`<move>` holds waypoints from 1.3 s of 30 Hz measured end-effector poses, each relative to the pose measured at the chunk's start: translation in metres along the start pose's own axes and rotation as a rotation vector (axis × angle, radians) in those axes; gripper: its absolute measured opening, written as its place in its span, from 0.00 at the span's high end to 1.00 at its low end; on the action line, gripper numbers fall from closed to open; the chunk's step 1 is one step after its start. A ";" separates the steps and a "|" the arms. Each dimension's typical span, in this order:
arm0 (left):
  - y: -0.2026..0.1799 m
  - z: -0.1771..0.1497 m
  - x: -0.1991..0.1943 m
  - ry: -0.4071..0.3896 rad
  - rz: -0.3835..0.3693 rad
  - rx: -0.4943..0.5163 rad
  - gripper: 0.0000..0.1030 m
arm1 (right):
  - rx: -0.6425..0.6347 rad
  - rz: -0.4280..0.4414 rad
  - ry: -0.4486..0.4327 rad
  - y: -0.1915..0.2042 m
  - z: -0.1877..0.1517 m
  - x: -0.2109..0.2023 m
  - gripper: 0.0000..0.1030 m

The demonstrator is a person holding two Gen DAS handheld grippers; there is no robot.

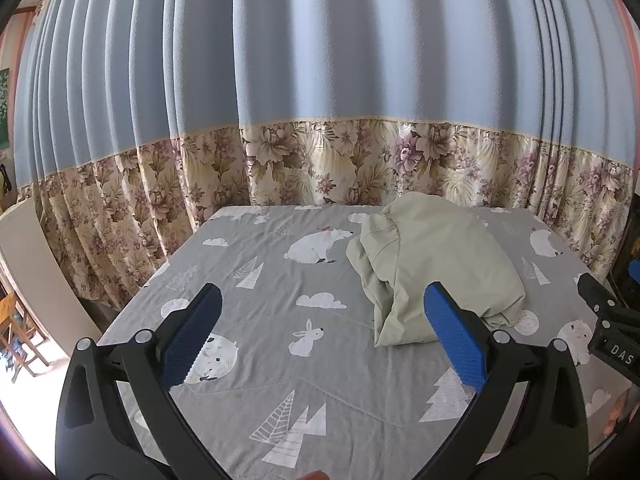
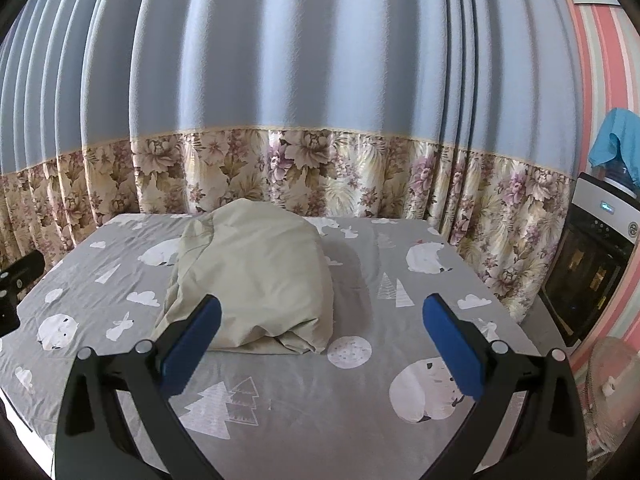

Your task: Fold large clothes

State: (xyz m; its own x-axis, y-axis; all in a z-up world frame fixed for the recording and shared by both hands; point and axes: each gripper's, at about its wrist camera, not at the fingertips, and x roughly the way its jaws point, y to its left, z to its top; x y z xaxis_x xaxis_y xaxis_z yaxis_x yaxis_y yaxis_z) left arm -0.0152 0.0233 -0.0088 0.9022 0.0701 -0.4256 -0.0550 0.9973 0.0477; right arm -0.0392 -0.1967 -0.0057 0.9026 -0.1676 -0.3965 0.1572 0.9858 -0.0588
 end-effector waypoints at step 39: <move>-0.003 -0.003 0.015 0.042 -0.038 0.088 0.03 | -0.006 0.001 0.041 0.005 -0.005 0.028 0.02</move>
State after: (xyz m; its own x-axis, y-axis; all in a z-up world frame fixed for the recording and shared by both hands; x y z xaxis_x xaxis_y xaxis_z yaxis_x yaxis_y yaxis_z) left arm -0.0027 0.0212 -0.0181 0.8842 0.0347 -0.4658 0.0186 0.9938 0.1093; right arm -0.0151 -0.1968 -0.0213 0.8858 -0.1660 -0.4334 0.1535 0.9861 -0.0640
